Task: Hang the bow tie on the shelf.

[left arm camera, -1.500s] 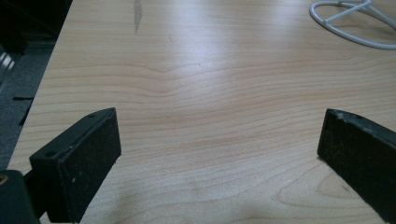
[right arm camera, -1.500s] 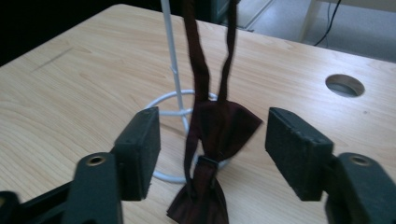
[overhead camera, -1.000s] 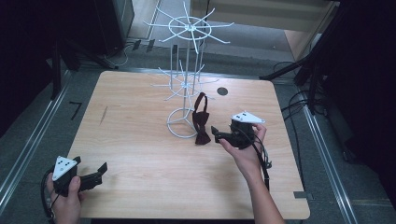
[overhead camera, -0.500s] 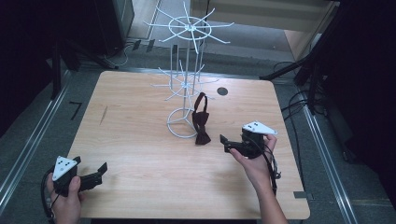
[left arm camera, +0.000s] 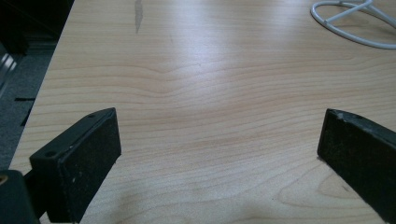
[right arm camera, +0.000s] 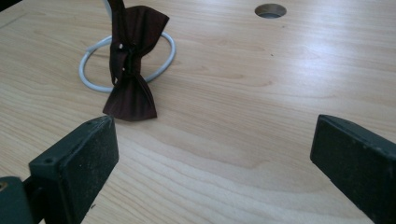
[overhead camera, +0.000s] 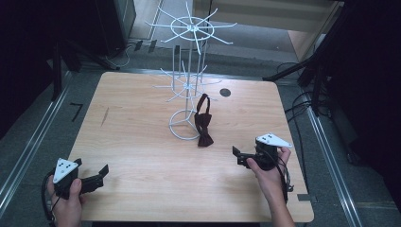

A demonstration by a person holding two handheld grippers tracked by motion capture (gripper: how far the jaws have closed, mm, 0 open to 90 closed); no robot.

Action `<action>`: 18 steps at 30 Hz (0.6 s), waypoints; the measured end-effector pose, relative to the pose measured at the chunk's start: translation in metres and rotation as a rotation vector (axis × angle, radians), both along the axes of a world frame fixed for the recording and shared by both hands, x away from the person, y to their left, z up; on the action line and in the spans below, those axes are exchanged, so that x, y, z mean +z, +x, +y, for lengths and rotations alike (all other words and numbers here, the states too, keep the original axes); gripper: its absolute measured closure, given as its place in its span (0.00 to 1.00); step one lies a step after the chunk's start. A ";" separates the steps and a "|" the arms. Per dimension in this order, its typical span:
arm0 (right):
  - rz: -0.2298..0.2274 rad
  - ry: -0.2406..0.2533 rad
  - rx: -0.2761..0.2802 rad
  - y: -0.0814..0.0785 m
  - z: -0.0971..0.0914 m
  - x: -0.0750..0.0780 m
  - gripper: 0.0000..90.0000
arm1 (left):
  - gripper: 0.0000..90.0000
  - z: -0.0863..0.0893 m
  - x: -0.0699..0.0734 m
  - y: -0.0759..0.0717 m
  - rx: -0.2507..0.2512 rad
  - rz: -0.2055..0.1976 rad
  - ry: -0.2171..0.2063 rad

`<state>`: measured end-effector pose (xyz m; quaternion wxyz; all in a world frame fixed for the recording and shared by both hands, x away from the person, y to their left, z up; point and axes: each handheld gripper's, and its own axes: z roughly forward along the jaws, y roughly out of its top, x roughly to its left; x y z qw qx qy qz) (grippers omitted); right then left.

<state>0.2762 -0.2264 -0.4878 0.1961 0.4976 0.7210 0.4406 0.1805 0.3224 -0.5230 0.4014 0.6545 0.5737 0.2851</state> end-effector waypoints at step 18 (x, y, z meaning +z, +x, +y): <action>0.038 0.015 -0.083 -0.025 -0.050 -0.026 0.00 | 0.00 0.000 0.000 0.000 0.002 0.000 0.001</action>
